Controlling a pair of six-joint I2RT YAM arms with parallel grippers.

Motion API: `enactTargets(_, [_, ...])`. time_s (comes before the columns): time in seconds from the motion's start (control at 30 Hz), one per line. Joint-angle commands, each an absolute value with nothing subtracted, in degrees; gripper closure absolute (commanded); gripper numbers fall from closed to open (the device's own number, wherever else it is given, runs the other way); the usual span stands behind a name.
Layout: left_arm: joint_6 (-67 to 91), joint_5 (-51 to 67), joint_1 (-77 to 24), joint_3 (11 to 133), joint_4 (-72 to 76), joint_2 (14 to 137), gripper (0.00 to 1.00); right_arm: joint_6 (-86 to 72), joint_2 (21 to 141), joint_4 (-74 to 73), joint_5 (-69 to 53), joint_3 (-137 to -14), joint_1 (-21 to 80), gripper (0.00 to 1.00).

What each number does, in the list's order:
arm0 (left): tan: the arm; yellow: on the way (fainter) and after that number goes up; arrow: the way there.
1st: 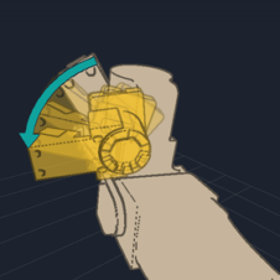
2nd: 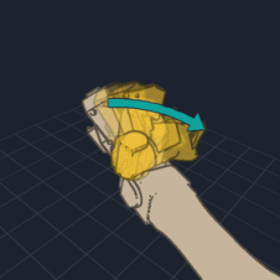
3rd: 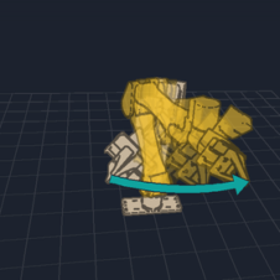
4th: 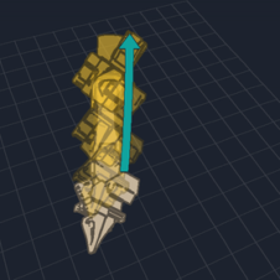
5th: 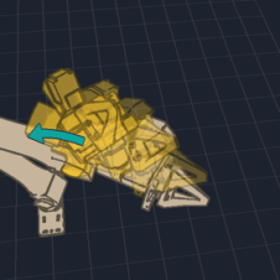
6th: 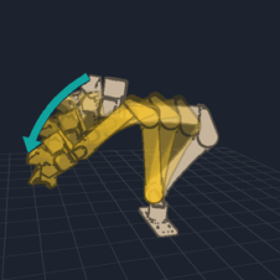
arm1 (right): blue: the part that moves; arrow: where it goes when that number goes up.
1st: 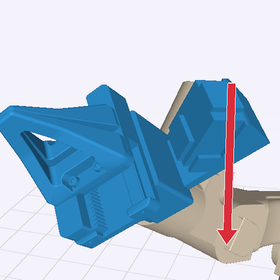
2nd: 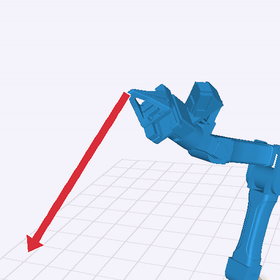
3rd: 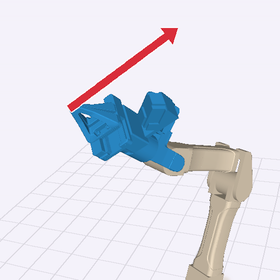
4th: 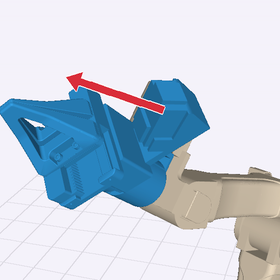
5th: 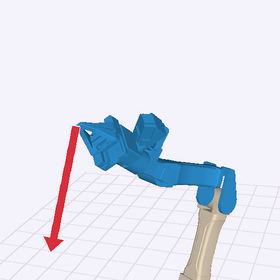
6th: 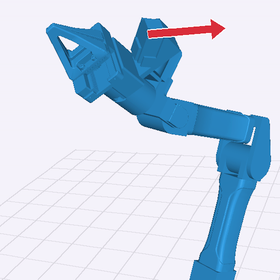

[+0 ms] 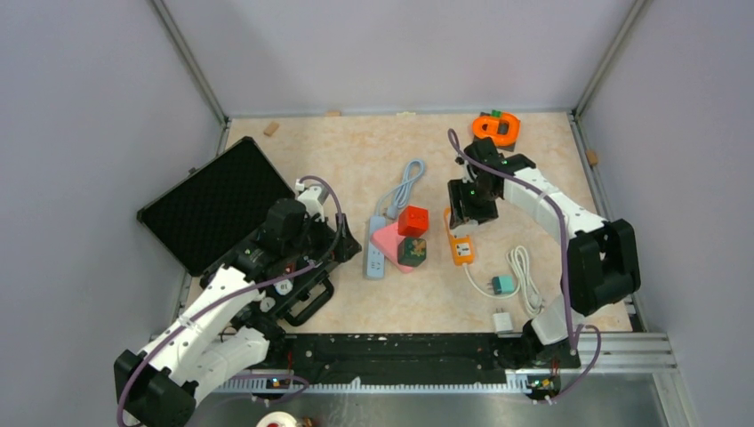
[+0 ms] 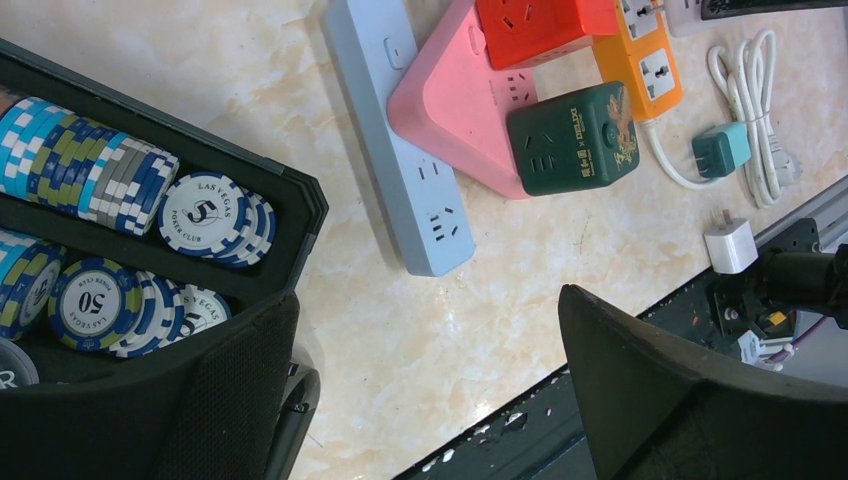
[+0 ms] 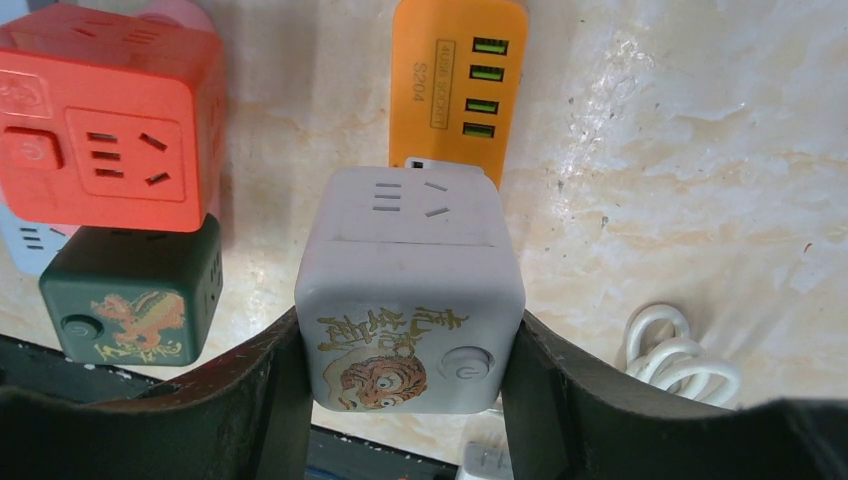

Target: Insert the plug

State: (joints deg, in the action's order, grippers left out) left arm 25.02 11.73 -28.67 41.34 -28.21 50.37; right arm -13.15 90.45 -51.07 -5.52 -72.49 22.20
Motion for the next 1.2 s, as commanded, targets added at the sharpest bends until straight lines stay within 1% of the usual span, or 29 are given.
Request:
enactTargets(0.0, [23.9,12.4,-28.5,41.3,-25.6,49.5,0.01,-14.0,91.8,-52.1,-4.7,-74.9,21.8,1.00])
enactTargets(0.3, [23.9,12.1,-28.6,41.6,-25.9,50.0,0.01,-14.0,92.5,-50.8,-2.9,-73.6,21.8,1.00])
enactTargets(0.87, [23.9,12.2,-28.6,41.9,-25.7,50.0,0.01,-13.9,94.3,-50.2,-3.2,-71.2,21.9,1.00])
enactTargets(1.1, [23.9,12.4,-28.5,42.0,-25.8,50.2,0.01,-14.4,95.6,-50.5,-0.3,-70.8,22.4,1.00])
enactTargets(1.17, [23.9,12.4,-28.6,42.1,-25.8,50.3,0.01,-14.6,96.2,-50.8,2.1,-70.8,22.8,1.00])
